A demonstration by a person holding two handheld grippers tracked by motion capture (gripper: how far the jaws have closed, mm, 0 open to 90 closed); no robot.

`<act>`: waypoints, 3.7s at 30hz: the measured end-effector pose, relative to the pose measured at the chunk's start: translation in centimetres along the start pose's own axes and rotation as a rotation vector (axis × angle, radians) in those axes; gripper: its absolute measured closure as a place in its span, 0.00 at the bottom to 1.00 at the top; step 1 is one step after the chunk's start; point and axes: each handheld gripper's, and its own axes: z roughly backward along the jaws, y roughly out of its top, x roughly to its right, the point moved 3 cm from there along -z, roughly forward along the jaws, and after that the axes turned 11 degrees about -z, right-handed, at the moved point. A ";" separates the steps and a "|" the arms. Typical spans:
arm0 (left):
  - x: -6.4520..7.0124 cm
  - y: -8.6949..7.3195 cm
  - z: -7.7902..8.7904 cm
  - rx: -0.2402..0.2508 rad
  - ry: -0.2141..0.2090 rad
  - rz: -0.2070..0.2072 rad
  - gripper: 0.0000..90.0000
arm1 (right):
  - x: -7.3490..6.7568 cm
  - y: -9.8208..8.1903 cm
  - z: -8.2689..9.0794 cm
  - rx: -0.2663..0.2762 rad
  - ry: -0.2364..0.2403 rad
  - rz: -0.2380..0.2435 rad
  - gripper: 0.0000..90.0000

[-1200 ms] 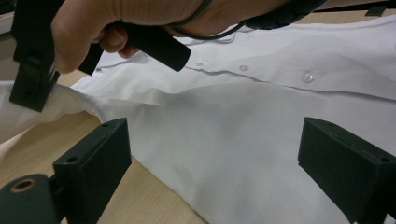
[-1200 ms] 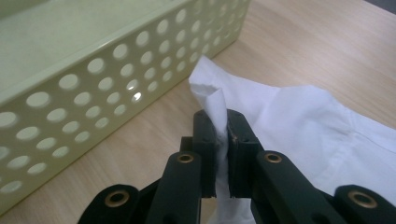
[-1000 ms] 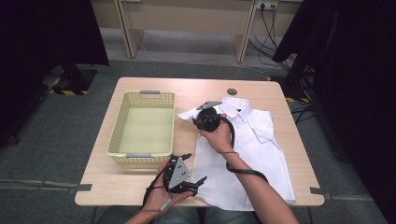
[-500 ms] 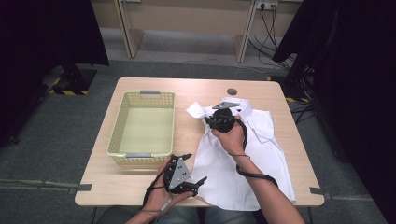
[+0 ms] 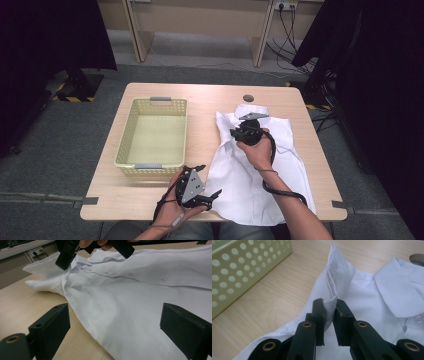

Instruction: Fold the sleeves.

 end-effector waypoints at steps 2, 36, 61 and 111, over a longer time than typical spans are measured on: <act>0.0 0.0 0.0 0.001 0.001 0.002 0.10 | 0.2 -0.2 0.2 -0.013 -0.001 -0.002 0.86; 0.0 0.0 -0.1 -0.004 0.002 0.000 0.10 | 3.0 -1.1 1.4 -0.096 -0.054 -0.058 0.53; 0.0 0.0 0.0 -0.001 0.003 0.003 0.10 | 0.0 -3.9 -1.7 -0.191 -0.070 0.061 0.56; -13.3 1.7 -19.3 -0.378 0.066 0.164 0.22 | 12.7 0.3 -0.7 -0.126 -0.257 -0.106 0.51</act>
